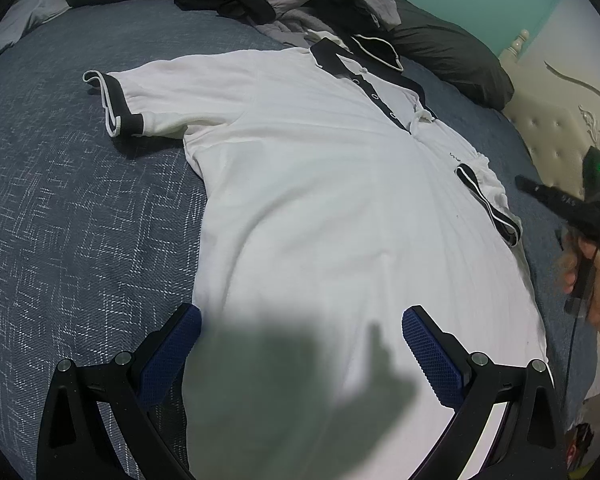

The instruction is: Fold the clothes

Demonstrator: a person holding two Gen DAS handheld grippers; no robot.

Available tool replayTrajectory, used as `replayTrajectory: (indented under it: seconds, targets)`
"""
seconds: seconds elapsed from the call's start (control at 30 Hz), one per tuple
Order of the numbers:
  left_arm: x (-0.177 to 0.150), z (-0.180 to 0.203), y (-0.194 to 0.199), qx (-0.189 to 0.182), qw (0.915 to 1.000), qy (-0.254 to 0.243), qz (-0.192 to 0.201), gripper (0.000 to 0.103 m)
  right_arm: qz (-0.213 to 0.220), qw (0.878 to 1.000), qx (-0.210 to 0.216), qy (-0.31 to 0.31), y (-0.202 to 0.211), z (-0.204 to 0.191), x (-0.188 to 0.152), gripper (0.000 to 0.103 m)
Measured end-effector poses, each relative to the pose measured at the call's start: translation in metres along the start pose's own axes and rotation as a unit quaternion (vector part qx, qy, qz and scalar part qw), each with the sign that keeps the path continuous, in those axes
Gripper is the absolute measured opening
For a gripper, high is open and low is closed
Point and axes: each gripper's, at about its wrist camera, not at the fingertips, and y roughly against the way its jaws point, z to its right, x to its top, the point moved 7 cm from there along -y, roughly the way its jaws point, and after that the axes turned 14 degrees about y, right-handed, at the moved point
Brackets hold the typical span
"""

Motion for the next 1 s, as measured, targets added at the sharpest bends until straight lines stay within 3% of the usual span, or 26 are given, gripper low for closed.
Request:
replayTrajectory:
  seconds: [0.2, 0.3, 0.37, 0.47, 0.7, 1.0]
  targets:
    - [0.000, 0.003, -0.002, 0.000, 1.0000, -0.003, 0.002, 0.103, 0.015, 0.993, -0.051, -0.105, 0.010, 0.060, 0.004, 0.009]
    - [-0.001, 0.004, -0.003, 0.000, 1.0000, -0.005, -0.001, 0.103, -0.025, 0.987, -0.059, -0.144, -0.001, 0.081, -0.009, 0.009]
    - [-0.001, 0.004, -0.003, 0.000, 1.0000, -0.005, -0.001, 0.103, -0.041, 0.984, -0.055, -0.167, -0.005, 0.088, -0.024, 0.009]
    - [-0.002, 0.004, -0.002, 0.000, 1.0000, -0.005, -0.001, 0.103, -0.031, 0.978, -0.031, -0.205, 0.000, 0.091, -0.046, 0.009]
    - [-0.003, 0.006, -0.004, 0.001, 1.0000, -0.008, -0.003, 0.103, -0.036, 0.973, 0.016, -0.226, 0.002, 0.073, -0.079, 0.009]
    - [-0.004, 0.007, -0.005, 0.002, 1.0000, -0.008, -0.003, 0.103, -0.030, 0.974, 0.011, -0.223, 0.012, 0.069, -0.095, 0.001]
